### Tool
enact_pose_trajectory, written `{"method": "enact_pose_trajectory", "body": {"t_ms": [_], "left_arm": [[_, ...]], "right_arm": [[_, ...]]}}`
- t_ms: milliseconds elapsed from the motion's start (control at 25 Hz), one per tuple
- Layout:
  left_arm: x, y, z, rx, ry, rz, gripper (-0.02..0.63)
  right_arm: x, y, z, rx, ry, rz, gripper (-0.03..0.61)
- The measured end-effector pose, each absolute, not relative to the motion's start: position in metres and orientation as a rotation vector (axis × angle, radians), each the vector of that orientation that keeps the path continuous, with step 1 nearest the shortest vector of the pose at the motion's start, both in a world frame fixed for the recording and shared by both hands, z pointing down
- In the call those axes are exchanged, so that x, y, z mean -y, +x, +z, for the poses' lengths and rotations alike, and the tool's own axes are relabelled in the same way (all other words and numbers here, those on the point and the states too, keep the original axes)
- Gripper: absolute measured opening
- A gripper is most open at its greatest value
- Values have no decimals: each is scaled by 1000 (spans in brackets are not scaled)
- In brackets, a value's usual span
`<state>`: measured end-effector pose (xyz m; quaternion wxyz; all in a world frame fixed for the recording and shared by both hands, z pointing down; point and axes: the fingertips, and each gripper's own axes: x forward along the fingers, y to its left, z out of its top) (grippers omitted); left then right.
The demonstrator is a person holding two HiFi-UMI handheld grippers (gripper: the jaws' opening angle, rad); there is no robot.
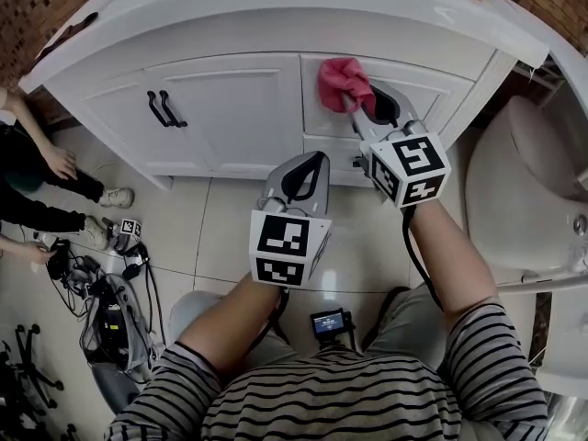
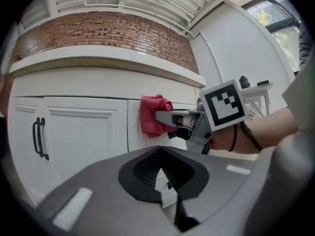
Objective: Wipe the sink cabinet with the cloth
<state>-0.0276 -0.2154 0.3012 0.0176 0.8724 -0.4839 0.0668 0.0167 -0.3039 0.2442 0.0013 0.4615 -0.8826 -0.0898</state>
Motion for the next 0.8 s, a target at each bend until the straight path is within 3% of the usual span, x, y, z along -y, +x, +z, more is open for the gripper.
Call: {"method": "enact_pose_trajectory", "body": {"t_ms": [520,640,800], "left_arm": [[212,-14,314,1455,2720,265,0],[210,-16,311,1458,2717,257,0],[214,-35,298,1554,2681,167,0]], "right_arm": [[280,215,268,2507,1976,-57,83],[262,204,259,2613,1992,55,77],[258,111,271,2826,1670,84,77]]}}
